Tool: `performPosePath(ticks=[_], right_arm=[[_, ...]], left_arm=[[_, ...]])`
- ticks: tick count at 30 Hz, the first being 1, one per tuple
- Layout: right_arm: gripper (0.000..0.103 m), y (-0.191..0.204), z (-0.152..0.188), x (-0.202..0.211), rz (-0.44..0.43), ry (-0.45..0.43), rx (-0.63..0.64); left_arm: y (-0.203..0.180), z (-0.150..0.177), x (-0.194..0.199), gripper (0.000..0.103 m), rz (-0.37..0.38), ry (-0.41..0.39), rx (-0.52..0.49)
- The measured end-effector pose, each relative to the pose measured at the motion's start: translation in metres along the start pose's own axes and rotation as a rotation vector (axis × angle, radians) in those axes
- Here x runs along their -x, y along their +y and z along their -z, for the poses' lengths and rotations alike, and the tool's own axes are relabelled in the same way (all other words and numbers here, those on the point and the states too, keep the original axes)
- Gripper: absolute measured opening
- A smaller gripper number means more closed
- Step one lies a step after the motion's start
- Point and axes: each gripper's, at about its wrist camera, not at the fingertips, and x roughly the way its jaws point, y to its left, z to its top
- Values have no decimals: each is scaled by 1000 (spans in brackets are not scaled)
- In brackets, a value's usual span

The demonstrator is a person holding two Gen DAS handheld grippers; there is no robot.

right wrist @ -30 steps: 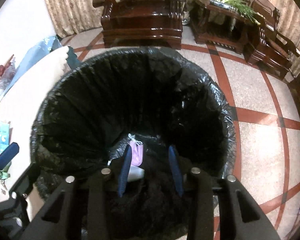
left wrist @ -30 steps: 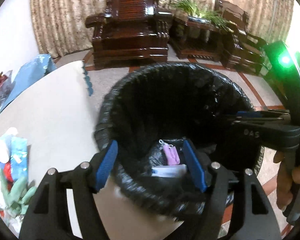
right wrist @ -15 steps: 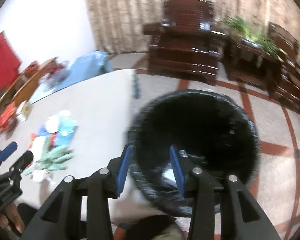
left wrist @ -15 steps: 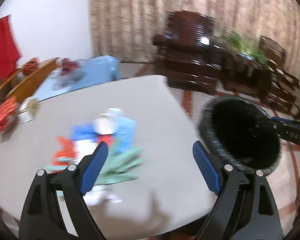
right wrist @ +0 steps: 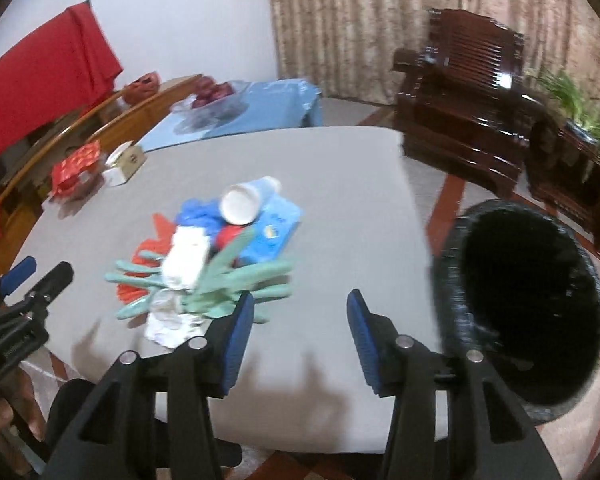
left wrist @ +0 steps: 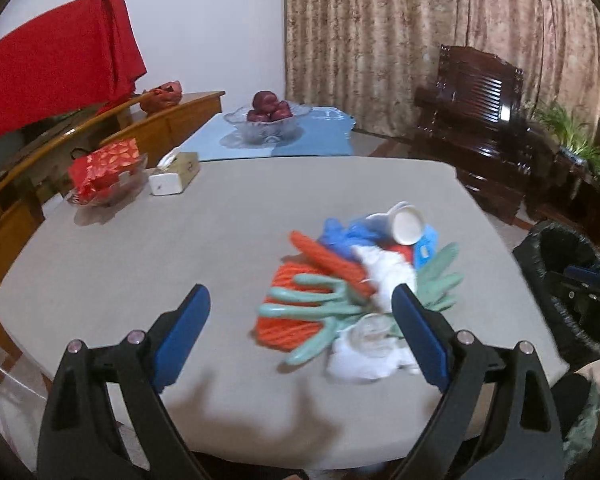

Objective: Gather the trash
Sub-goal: 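Move both grippers back over the trash pile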

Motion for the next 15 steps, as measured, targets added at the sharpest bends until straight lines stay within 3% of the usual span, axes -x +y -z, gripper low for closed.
performPosePath(ticks=[15], right_arm=[[48, 50, -8, -50, -58, 30, 40]], left_arm=[[18, 24, -48, 86, -24, 15, 3]])
